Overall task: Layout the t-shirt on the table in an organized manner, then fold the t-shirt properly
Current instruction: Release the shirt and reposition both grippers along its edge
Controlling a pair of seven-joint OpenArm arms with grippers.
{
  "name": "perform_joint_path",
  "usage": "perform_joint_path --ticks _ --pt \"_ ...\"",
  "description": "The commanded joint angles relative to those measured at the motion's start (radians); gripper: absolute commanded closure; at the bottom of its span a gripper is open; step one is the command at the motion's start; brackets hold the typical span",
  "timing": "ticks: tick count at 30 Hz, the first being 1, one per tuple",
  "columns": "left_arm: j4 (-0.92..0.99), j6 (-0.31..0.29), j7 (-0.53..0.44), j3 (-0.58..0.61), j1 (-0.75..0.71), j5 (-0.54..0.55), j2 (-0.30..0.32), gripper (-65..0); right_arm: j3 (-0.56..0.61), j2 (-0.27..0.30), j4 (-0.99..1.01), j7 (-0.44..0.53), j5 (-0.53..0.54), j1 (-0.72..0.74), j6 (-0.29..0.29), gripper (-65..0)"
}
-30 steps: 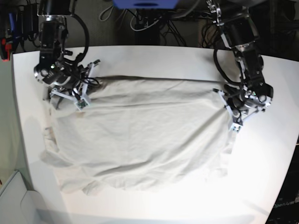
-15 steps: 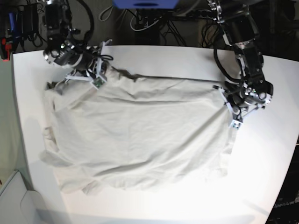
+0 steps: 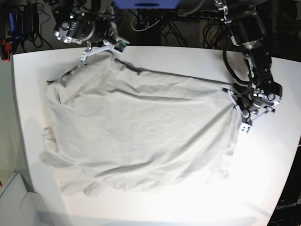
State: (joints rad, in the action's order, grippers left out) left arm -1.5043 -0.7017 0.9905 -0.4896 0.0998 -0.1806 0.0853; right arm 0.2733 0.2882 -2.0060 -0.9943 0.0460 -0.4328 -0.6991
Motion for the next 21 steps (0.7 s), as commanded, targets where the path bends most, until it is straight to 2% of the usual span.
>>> perform_joint_path --ticks 1,9,12,17,21 --pt "-0.048 0.004 -0.009 -0.021 0.004 0.002 0.011 -4.2 -0.036 0.012 -0.022 0.005 -0.002 0.002 0.001 0.0" --pt "-0.224 0.004 -0.003 -0.054 0.007 0.013 -0.006 -4.2 -0.26 0.024 -0.019 0.005 -0.002 0.067 0.001 0.0" --pt "-0.219 0.004 -0.009 -0.025 0.058 0.069 -0.032 -4.2 -0.325 0.01 -0.017 0.005 -0.002 0.105 0.001 0.0" --pt "0.001 0.004 -0.028 0.018 0.148 0.097 -0.069 -4.2 -0.394 -0.017 -0.012 0.002 -0.004 0.156 0.001 0.0" --pt "0.232 0.004 -0.15 0.016 0.193 0.092 -0.063 -4.2 -0.458 -0.05 -0.012 -0.062 -0.004 0.191 0.001 0.0"
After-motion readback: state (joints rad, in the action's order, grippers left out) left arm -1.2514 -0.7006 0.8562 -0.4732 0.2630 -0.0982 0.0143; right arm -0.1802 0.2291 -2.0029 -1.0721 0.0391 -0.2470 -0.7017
